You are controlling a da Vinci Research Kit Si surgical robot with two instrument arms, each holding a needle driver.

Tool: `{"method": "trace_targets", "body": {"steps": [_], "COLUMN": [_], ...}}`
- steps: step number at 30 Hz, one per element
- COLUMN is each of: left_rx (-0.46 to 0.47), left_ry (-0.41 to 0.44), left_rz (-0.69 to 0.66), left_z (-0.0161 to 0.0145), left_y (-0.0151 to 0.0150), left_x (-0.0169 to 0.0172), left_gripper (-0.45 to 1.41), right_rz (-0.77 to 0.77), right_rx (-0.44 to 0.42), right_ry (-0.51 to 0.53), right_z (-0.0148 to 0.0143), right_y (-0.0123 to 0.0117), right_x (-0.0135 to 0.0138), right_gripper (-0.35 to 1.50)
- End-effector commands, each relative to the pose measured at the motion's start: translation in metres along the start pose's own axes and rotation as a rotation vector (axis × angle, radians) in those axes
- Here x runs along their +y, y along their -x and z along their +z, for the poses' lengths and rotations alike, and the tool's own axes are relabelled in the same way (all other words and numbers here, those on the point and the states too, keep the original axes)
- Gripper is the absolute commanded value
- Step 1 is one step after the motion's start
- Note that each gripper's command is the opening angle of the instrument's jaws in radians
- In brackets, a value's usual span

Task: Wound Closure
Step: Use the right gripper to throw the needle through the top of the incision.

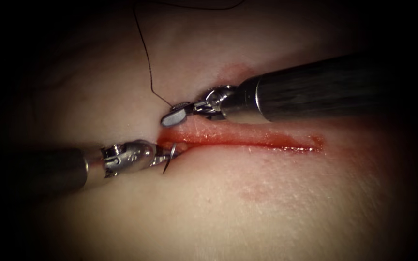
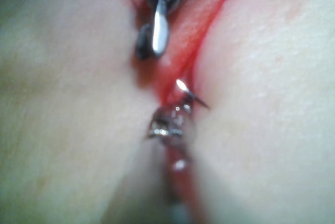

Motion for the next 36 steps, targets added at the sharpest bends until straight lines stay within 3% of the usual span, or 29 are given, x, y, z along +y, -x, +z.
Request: {"method": "trace_targets", "body": {"steps": [1,13,23,30,36], "left_rx": [0.002,0.001,0.001,0.001,-0.003], "left_ry": [0.003,0.001,0.002,0.002,-0.006], "left_rz": [0.000,0.002,0.003,0.003,0.003], "left_z": [0.0009,0.0008,0.0007,0.0007,0.0005], "left_y": [0.0002,0.0003,0.0003,0.0003,0.0004], "left_x": [0.0001,0.0002,0.0003,0.0002,0.0002], "left_gripper": [-0.35,-0.35,-0.35,-0.35,-0.35], "right_rz": [-0.021,-0.362,-0.482,-0.533,-0.545], "right_rx": [0.009,0.101,0.169,0.312,0.316], "right_ry": [0.012,0.172,0.279,0.310,0.321], "right_z": [0.0006,-0.0009,-0.0024,-0.0046,-0.0054], "right_y": [-0.0002,-0.0031,-0.0046,-0.0063,-0.0065], "right_x": [0.0008,0.0020,0.0023,0.0020,0.0018], "right_gripper": [1.26,1.46,1.46,1.46,1.46]}}
